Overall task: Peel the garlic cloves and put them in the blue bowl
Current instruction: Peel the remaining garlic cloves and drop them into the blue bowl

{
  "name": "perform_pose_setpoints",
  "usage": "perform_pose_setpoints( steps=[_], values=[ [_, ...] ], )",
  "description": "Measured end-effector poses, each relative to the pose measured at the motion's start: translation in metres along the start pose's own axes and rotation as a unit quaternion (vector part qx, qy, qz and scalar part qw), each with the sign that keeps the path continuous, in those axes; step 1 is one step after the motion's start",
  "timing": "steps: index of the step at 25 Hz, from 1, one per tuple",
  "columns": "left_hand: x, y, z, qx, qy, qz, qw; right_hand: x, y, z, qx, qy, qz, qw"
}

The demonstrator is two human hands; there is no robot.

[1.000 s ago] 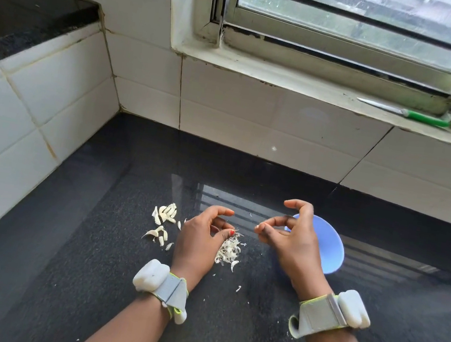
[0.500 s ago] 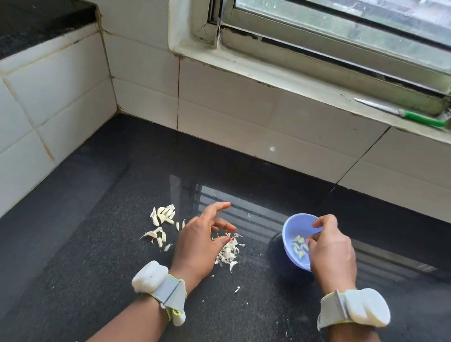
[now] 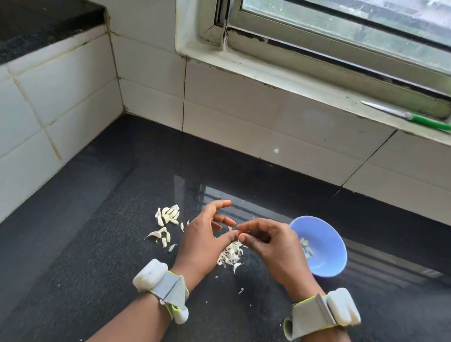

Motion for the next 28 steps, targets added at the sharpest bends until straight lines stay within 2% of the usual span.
perform_pose_setpoints(
  steps=[5, 9, 12, 16, 20, 23, 28],
  values=[
    [0.001, -0.005, -0.006, -0.022, -0.001, -0.020, 1.000, 0.002, 0.003, 0.003, 0.026, 0.035, 0.020, 0.999],
    [0.003, -0.010, -0.027, -0.023, 0.051, -0.017, 0.998, 0.000, 0.008, 0.014, -0.067, 0.060, 0.008, 0.996],
    [0.005, -0.019, -0.047, -0.027, 0.078, -0.023, 0.996, -0.002, 0.009, 0.032, -0.175, 0.038, -0.018, 0.984],
    [0.005, -0.031, -0.074, -0.017, 0.122, -0.033, 0.992, -0.003, -0.009, 0.061, -0.228, 0.020, -0.091, 0.969],
    [0.003, -0.033, -0.088, -0.013, 0.148, -0.048, 0.988, 0.005, -0.032, 0.086, -0.296, 0.006, -0.179, 0.938],
    [0.001, -0.033, -0.093, -0.012, 0.154, -0.051, 0.987, 0.013, -0.043, 0.098, -0.328, -0.061, -0.181, 0.925],
    [0.001, -0.035, -0.100, -0.003, 0.167, -0.055, 0.984, 0.029, -0.050, 0.102, -0.342, -0.047, -0.175, 0.922]
  ],
)
Point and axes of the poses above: each hand's wrist, its own x-axis towards the middle knuckle, its own z-axis out of the palm, y = z × x, the point moved 4 cm from there along x, towards the middle knuckle, and after that the axes turned 1 degree about y, right-handed, at the moved point
